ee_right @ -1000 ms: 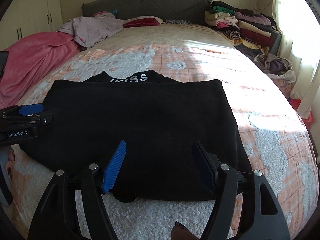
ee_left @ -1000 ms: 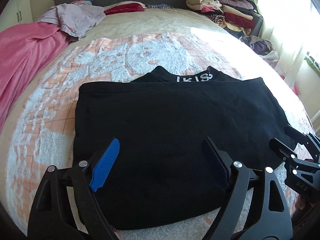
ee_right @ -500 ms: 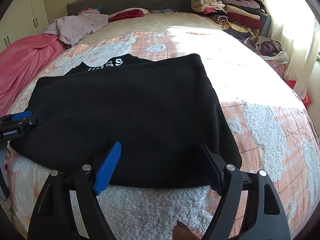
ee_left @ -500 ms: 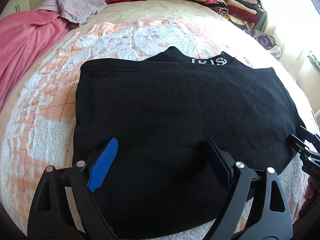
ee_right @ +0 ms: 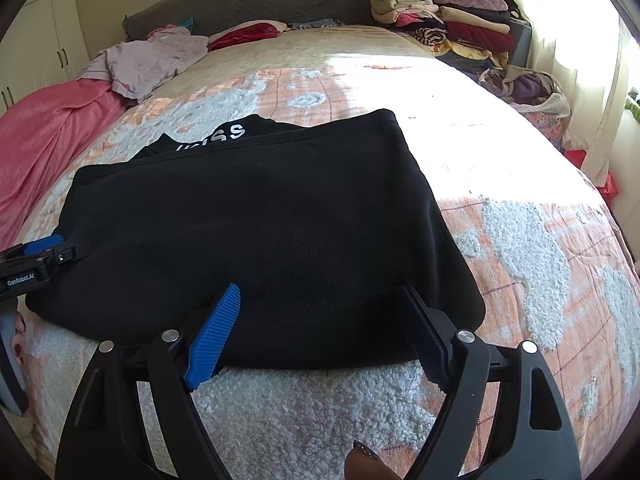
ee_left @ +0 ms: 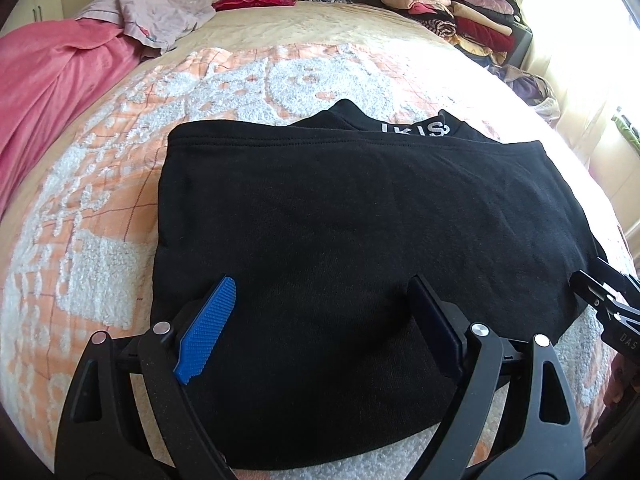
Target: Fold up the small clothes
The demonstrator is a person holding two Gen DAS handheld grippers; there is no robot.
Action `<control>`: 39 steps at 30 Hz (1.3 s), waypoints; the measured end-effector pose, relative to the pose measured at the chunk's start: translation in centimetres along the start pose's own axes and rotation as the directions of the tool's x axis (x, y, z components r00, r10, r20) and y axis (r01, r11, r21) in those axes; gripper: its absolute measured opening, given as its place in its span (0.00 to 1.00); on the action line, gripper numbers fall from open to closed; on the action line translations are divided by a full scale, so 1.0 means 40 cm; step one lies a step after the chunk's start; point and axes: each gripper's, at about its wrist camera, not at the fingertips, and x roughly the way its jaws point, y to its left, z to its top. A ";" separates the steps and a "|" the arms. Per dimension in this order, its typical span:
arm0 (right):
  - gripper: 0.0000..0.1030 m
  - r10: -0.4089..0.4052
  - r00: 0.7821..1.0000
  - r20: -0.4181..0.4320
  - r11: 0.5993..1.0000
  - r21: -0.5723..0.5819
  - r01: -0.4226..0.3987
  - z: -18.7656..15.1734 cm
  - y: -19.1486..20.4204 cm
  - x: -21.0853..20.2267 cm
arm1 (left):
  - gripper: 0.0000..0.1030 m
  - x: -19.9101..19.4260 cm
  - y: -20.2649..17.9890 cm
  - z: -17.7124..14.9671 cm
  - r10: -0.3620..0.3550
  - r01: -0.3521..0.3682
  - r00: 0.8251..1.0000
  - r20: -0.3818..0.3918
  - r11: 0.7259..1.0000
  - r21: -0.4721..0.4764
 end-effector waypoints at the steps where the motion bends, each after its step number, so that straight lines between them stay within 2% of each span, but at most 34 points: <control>1: 0.78 -0.003 1.000 0.001 1.000 0.000 0.003 0.000 0.001 -0.002 | 0.78 -0.004 0.002 0.000 0.001 -0.001 1.000 0.004 1.000 -0.003; 7: 0.78 -0.010 1.000 0.005 1.000 0.001 0.010 0.004 0.014 -0.012 | 0.79 -0.030 0.016 0.003 0.006 -0.006 1.000 0.030 1.000 -0.024; 9: 0.78 -0.008 1.000 0.009 1.000 -0.001 0.008 0.006 0.018 -0.016 | 0.83 -0.038 0.020 0.005 0.011 -0.010 0.999 0.040 0.999 -0.031; 14: 0.78 -0.007 1.000 0.014 1.000 -0.014 0.008 0.012 0.038 -0.027 | 0.87 -0.058 0.036 0.012 0.031 -0.027 0.997 0.066 0.998 -0.051; 15: 0.86 -0.007 1.000 0.016 1.000 -0.018 0.007 0.014 0.044 -0.030 | 0.89 -0.062 0.043 0.013 0.036 -0.032 0.997 0.071 0.998 -0.058; 16: 0.90 -0.004 1.000 0.024 1.000 -0.022 0.005 0.015 0.050 -0.034 | 0.89 -0.063 0.047 0.015 0.040 -0.035 0.996 0.074 0.997 -0.063; 39: 0.91 0.087 0.994 0.070 0.985 -0.157 -0.075 0.067 0.232 -0.059 | 0.91 -0.086 0.160 0.036 0.124 -0.104 0.987 0.106 0.979 -0.174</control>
